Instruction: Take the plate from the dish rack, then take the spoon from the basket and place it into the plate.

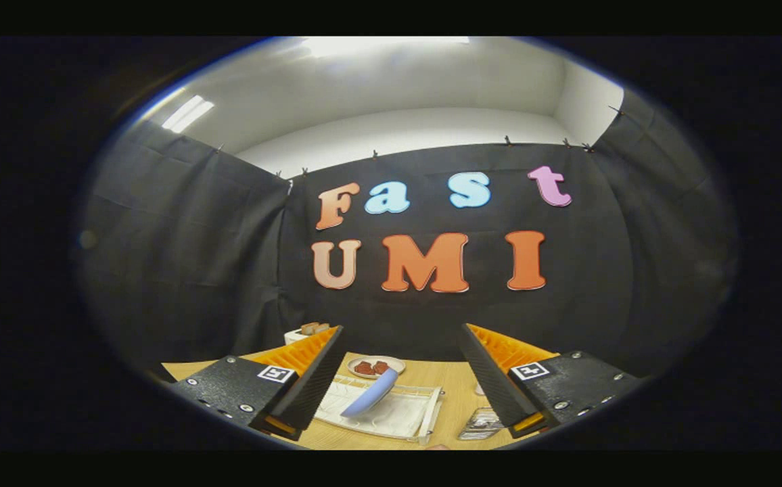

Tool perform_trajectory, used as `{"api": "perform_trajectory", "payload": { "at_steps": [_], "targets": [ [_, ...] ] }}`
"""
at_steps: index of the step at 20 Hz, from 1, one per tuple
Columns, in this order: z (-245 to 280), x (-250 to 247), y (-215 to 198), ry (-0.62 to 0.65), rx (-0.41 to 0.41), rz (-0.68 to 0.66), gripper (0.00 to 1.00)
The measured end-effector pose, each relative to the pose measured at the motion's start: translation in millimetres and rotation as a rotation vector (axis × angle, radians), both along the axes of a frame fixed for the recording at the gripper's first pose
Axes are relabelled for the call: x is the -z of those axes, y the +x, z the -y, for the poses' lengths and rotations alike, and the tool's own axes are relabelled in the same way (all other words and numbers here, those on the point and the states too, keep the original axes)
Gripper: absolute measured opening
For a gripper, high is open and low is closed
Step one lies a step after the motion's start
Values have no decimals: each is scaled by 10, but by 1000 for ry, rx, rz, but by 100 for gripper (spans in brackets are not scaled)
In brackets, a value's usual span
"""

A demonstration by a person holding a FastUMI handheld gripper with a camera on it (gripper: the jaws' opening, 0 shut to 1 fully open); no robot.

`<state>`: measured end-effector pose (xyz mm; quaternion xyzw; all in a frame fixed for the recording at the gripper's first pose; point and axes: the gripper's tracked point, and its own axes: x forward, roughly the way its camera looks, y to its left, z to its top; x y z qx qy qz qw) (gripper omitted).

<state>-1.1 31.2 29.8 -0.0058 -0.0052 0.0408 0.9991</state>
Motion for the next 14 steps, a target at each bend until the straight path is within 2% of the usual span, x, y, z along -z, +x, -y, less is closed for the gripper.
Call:
{"api": "perform_trajectory", "payload": {
  "at_steps": [4, 9, 14],
  "targets": [
    [-110, 21, 55, 8, -34, -28, 100],
    [-281, 424, 146, -1, -97, -207, 100],
    [-294, 632, 361, -8, -96, -313, 100]
  ]
}}
